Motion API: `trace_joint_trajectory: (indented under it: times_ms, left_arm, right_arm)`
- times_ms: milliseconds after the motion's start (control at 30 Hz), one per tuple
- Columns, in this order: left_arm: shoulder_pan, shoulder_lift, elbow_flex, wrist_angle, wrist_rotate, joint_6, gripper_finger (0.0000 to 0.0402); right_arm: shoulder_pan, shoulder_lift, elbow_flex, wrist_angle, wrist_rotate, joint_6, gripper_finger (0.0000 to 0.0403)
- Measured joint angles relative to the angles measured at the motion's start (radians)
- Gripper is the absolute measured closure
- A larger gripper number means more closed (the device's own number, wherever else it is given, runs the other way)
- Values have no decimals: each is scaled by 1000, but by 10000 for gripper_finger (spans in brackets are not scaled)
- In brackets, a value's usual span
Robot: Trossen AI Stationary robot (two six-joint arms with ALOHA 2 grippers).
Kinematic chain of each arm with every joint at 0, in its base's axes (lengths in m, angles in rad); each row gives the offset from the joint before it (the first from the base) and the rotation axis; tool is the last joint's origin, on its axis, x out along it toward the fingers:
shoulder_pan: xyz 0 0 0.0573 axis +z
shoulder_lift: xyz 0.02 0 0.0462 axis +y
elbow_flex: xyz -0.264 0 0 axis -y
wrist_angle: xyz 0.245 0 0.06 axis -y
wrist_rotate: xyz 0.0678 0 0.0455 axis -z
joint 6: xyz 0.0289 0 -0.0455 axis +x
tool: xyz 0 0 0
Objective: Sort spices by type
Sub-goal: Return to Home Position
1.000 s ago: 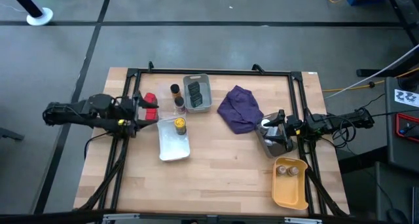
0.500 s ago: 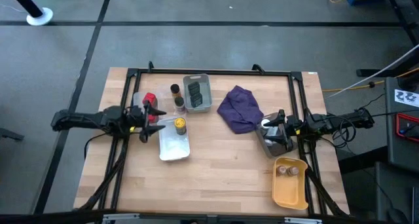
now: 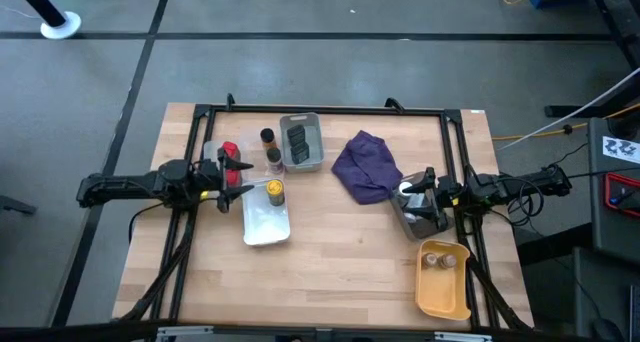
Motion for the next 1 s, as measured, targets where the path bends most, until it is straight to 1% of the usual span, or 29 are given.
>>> trace_joint_trajectory:
  times_ms: [333,433,533,633,733,800,900,1000]
  left_arm:
    - [0,0,0,0,0,-3,119]
    - [0,0,0,0,0,-3,119]
    - [0,0,0,0,0,-3,119]
    - [0,0,0,0,0,-4,119]
    - [0,0,0,0,0,-4,119]
    - [0,0,0,0,0,-4,119]
    - [0,0,0,0,0,-4,119]
    - [0,0,0,0,0,-4,119]
  right_arm:
    - [0,0,0,4,6,-14,116]
    - [0,0,-4,60,92,-113,116]
    - [0,-1,-3,164,211,-182,116]
    - [0,0,-3,213,273,-242,116]
    - [0,0,-2,228,275,-295,116]
    - [0,0,-2,232,256,-308,116]
    - [0,0,-3,257,205,-326,116]
    - [0,0,-33,350,162,-375,116]
